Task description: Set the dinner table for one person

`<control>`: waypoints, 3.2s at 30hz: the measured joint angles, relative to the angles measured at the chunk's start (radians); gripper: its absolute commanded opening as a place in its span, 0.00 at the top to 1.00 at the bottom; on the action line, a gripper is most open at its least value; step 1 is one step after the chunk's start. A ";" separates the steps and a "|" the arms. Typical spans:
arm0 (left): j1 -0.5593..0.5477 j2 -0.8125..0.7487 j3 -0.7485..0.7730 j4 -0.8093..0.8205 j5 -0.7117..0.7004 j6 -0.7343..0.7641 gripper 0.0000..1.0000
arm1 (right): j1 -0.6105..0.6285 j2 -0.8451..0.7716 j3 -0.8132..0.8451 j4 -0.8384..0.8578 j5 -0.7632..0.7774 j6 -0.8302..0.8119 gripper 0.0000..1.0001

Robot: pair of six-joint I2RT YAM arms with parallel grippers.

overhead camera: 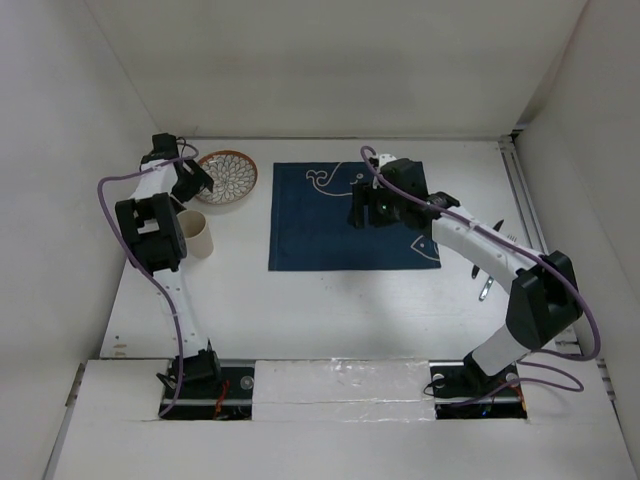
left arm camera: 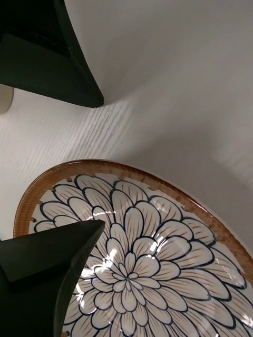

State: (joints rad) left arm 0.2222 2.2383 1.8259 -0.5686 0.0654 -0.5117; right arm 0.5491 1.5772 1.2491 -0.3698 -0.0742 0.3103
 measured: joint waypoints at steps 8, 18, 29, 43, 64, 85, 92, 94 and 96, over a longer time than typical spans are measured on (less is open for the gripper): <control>0.001 0.021 0.002 0.051 0.037 -0.034 0.92 | -0.018 -0.015 -0.020 0.046 -0.039 0.000 0.24; -0.005 0.029 0.131 0.055 0.143 -0.063 1.00 | -0.018 -0.015 -0.042 0.089 -0.066 0.018 0.24; -0.082 -0.044 0.114 0.179 0.263 -0.097 1.00 | -0.013 -0.080 -0.071 0.090 -0.034 0.054 0.24; -0.355 -0.354 -0.095 0.431 0.364 -0.188 1.00 | -0.027 -0.370 -0.173 0.037 0.044 0.079 0.24; -0.606 -0.179 -0.361 0.603 0.396 -0.232 1.00 | -0.059 -0.626 -0.217 -0.103 0.063 0.077 0.23; -0.607 -0.138 -0.388 0.686 0.422 -0.265 0.53 | -0.059 -0.607 -0.218 -0.102 0.051 0.071 0.23; -0.607 -0.172 -0.389 0.659 0.371 -0.257 0.00 | -0.059 -0.594 -0.218 -0.100 0.036 0.071 0.23; -0.607 -0.218 -0.391 0.634 0.340 -0.253 0.00 | -0.059 -0.586 -0.218 -0.095 0.031 0.071 0.23; -0.608 -0.283 -0.392 0.600 0.298 -0.246 0.00 | -0.059 -0.577 -0.218 -0.094 0.025 0.071 0.23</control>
State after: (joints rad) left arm -0.3855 1.9556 1.4342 0.0315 0.3634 -0.7574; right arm 0.4904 1.0004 1.0313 -0.4637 -0.0494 0.3809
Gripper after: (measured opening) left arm 0.997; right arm 0.766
